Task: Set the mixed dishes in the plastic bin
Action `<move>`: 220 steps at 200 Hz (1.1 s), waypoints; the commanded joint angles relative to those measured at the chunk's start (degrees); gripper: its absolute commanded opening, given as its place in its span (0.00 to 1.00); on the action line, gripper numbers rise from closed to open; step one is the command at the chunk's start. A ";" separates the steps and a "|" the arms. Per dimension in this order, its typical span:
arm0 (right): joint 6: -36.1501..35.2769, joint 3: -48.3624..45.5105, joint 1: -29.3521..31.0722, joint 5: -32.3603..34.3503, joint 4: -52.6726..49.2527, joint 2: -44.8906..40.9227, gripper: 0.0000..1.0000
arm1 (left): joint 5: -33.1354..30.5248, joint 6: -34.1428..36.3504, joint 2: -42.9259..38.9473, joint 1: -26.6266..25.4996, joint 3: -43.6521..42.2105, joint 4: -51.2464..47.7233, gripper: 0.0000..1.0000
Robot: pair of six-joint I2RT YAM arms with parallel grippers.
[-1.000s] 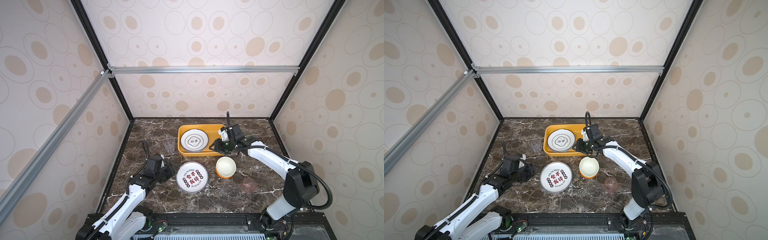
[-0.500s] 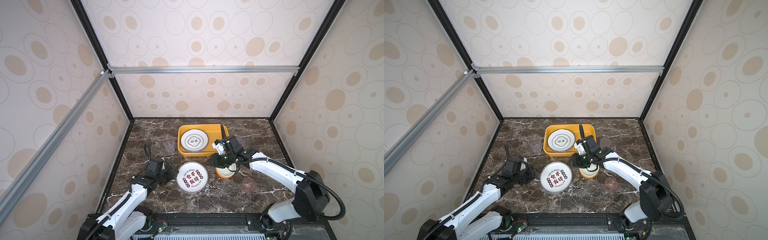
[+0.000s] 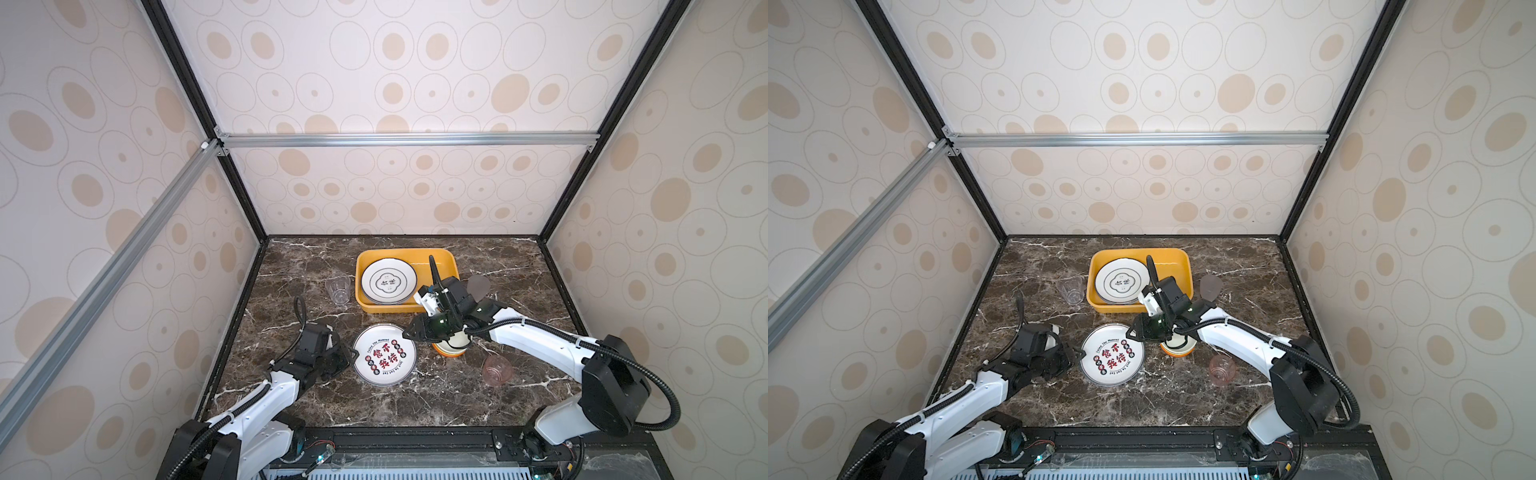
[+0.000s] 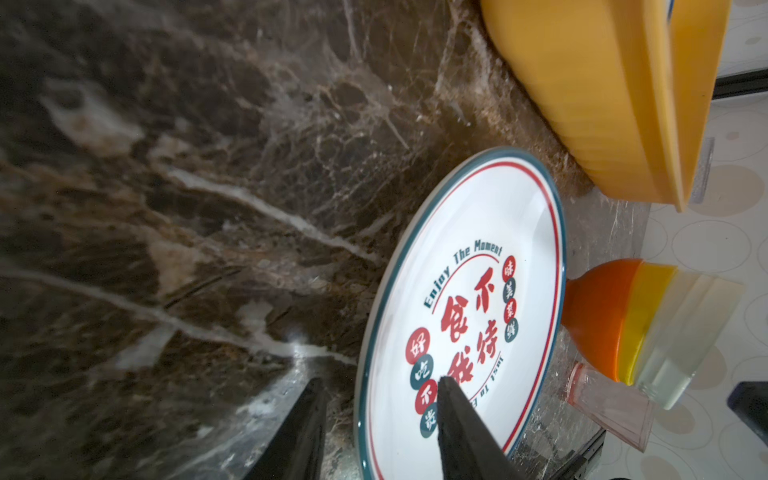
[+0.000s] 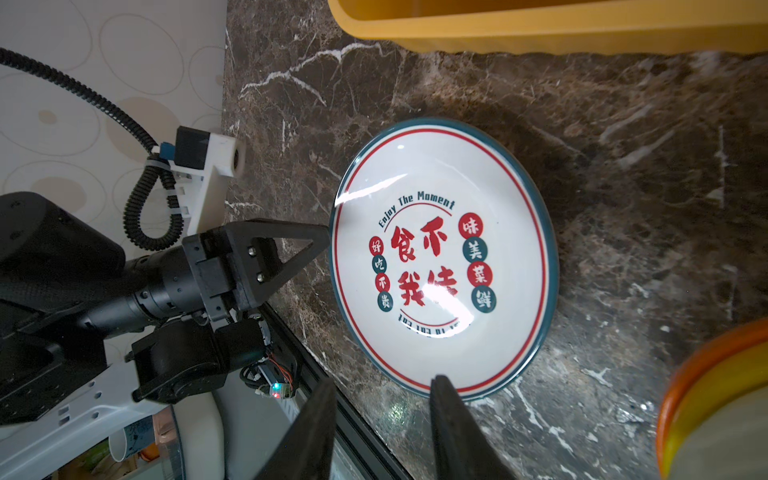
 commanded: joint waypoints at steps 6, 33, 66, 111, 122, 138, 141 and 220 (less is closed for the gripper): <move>0.28 0.68 0.42 -0.10 0.92 0.54 0.40 | 0.76 -1.35 0.73 -0.58 -0.56 4.21 0.40; 0.38 0.31 0.43 0.38 1.01 0.53 0.40 | 1.41 -1.78 1.61 -0.51 -1.50 6.62 0.37; 0.79 -0.02 0.43 0.52 1.41 0.73 0.40 | 2.81 -3.14 3.32 -0.66 -3.39 10.75 0.31; 0.54 0.44 0.45 0.79 0.74 0.88 0.40 | 3.12 -3.62 4.67 -0.66 -4.16 13.01 0.24; 0.56 0.48 0.49 0.88 0.70 0.91 0.40 | 3.04 -3.67 4.91 -0.66 -4.23 13.30 0.23; 0.71 0.57 0.49 0.85 0.78 1.11 0.40 | 3.21 -3.69 5.12 -0.60 -4.29 14.01 0.19; 0.72 0.53 0.45 0.83 0.78 1.16 0.40 | 3.21 -3.71 5.18 -0.63 -4.37 14.07 0.19; 0.89 1.01 0.47 1.73 0.17 1.23 0.39 | 3.65 -3.88 2.36 -0.66 -4.52 13.48 0.00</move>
